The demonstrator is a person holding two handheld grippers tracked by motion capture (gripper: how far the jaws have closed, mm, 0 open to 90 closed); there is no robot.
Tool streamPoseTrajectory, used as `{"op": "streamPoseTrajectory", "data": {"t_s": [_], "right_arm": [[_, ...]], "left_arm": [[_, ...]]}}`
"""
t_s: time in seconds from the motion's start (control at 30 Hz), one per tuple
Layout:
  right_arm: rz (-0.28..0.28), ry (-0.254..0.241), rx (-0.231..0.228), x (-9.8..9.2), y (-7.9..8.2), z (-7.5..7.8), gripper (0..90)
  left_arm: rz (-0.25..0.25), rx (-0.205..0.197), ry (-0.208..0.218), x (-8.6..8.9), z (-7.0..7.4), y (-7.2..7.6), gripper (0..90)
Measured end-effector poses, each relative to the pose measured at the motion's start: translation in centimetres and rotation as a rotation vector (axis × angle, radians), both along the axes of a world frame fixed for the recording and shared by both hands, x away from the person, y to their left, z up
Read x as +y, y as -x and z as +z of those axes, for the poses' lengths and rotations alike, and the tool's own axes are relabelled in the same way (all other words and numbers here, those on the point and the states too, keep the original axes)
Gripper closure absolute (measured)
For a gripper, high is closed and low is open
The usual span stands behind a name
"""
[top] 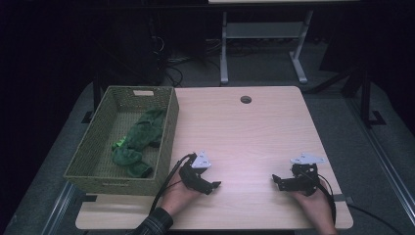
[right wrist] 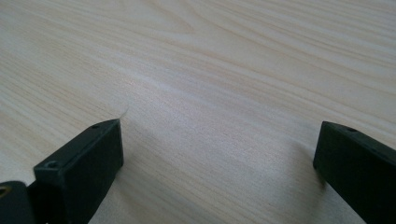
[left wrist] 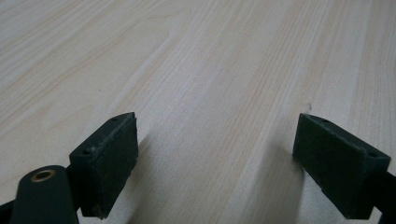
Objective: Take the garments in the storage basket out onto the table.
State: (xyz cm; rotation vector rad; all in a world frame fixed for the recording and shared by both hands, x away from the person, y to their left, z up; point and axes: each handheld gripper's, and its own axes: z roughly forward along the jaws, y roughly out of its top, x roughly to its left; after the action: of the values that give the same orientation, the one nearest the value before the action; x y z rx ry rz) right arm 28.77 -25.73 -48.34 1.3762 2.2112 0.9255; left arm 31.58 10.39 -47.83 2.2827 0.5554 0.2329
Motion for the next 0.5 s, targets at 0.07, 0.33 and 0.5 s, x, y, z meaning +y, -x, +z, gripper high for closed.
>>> {"op": "streamPoseTrajectory", "data": {"t_s": [0.07,0.33,0.5], "right_arm": [[0.000,0.000,0.000,0.00,0.00,0.00,1.4],[0.002,0.001,-0.001,-0.02,-0.01,0.00,1.4],[0.001,0.002,0.000,-0.02,-0.03,0.00,1.4]], "left_arm": [[0.001,-0.001,0.000,0.00,0.00,0.01,13.6],[-0.001,-0.002,-0.001,0.01,0.00,0.00,13.3],[0.004,0.003,-0.002,0.18,0.05,0.04,13.6]]}}
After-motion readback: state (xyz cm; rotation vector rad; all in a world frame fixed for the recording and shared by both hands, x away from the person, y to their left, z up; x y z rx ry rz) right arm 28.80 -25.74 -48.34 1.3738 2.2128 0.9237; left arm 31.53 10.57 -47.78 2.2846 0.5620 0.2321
